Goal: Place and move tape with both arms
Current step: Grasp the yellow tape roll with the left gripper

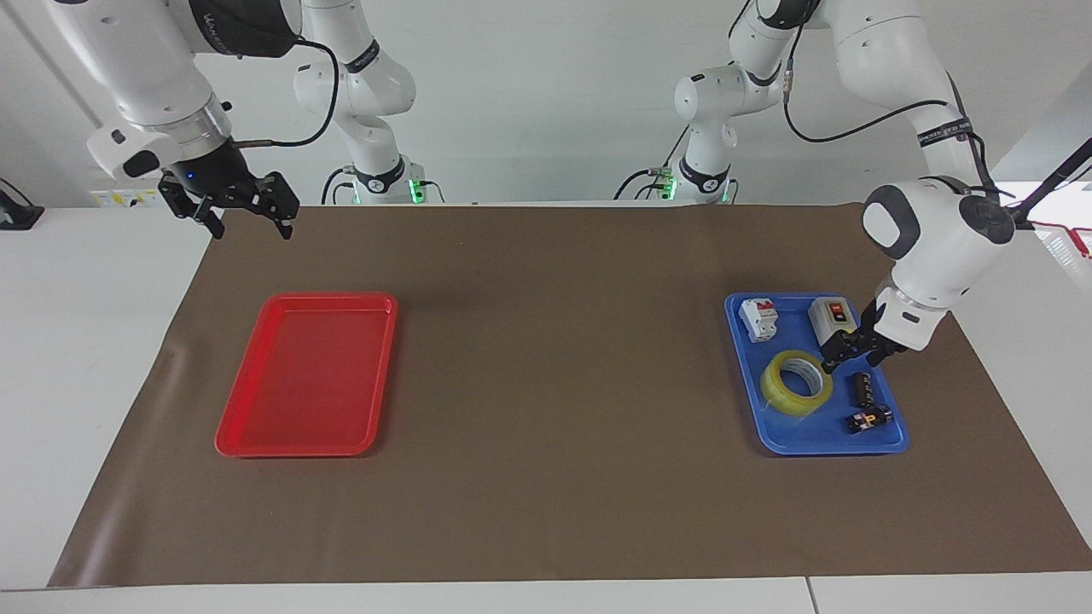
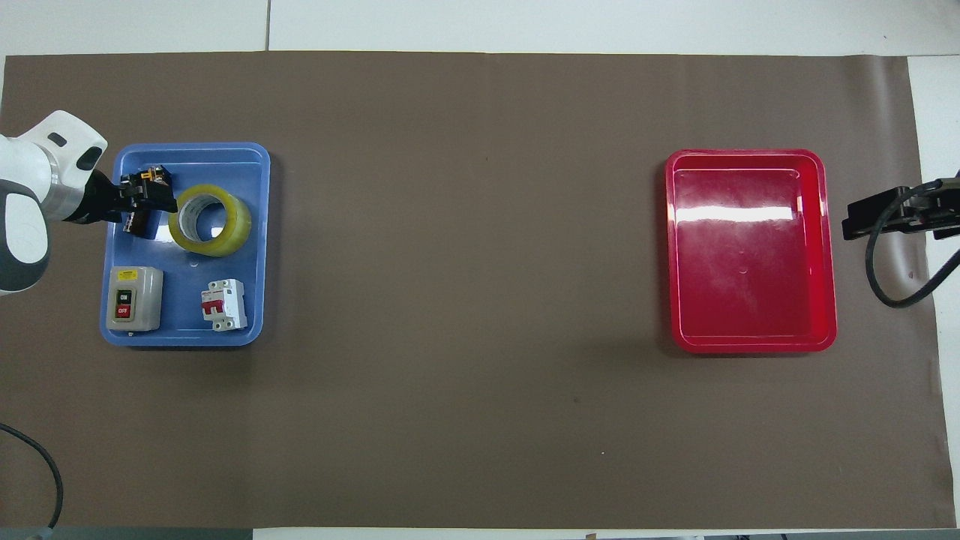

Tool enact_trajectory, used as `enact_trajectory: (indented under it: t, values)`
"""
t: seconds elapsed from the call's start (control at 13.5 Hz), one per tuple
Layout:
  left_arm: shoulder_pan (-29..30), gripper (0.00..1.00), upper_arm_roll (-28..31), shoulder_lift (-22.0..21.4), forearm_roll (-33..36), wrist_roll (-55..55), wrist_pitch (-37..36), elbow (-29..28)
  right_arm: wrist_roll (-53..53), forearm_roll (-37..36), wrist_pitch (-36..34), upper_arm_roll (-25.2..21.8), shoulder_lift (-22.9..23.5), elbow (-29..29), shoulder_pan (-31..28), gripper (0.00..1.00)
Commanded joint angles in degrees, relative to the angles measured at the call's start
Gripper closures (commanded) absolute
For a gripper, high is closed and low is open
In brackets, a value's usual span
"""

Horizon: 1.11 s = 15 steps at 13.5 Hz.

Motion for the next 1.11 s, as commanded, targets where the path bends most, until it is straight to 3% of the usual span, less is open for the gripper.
enact_trajectory:
  t: [0.0,0.15,0.3,0.37,0.45,0.59,0.74,0.89,1.04]
  values:
    - [-0.66,0.15,0.08,0.66,0.07,-2.88,4.62,-3.15,0.87,0.99,0.95,0.29,-0.86,-1.18,-0.71,0.0]
    - [-1.8,0.17,0.17,1.45,0.06,-3.07,7.36,-4.74,0.87,0.99,0.95,0.29,-0.86,-1.18,-0.71,0.0]
    - [-2.06,0.26,0.17,2.24,0.07,-3.15,7.63,-4.74,0.87,0.99,0.95,0.29,-0.86,-1.18,-0.71,0.0]
    - [-2.06,0.36,0.17,2.33,-0.02,-3.15,7.54,-4.83,0.87,0.99,0.95,0.29,-0.95,-1.18,-0.71,0.0]
    - [-2.06,0.54,0.17,2.42,0.06,-3.15,7.45,-4.83,0.87,0.99,0.95,0.29,-0.86,-1.18,-0.71,0.0]
    - [-2.15,1.0,0.17,2.51,0.07,-3.07,6.23,-3.69,0.87,0.99,0.95,0.29,-0.86,-1.18,-0.71,0.0]
    - [-2.06,1.0,0.17,3.99,-0.02,-3.07,0.55,1.73,0.87,0.99,0.95,0.29,-0.86,-1.18,-0.71,0.0]
    - [-3.55,1.0,0.26,5.22,0.24,-3.76,-11.38,11.9,0.87,0.99,0.95,0.29,-0.95,-1.18,-0.71,0.0]
    - [-8.01,1.0,0.08,5.76,2.87,-11.63,-25.09,21.06,0.87,0.99,0.95,0.29,-0.95,-1.18,-0.71,0.0]
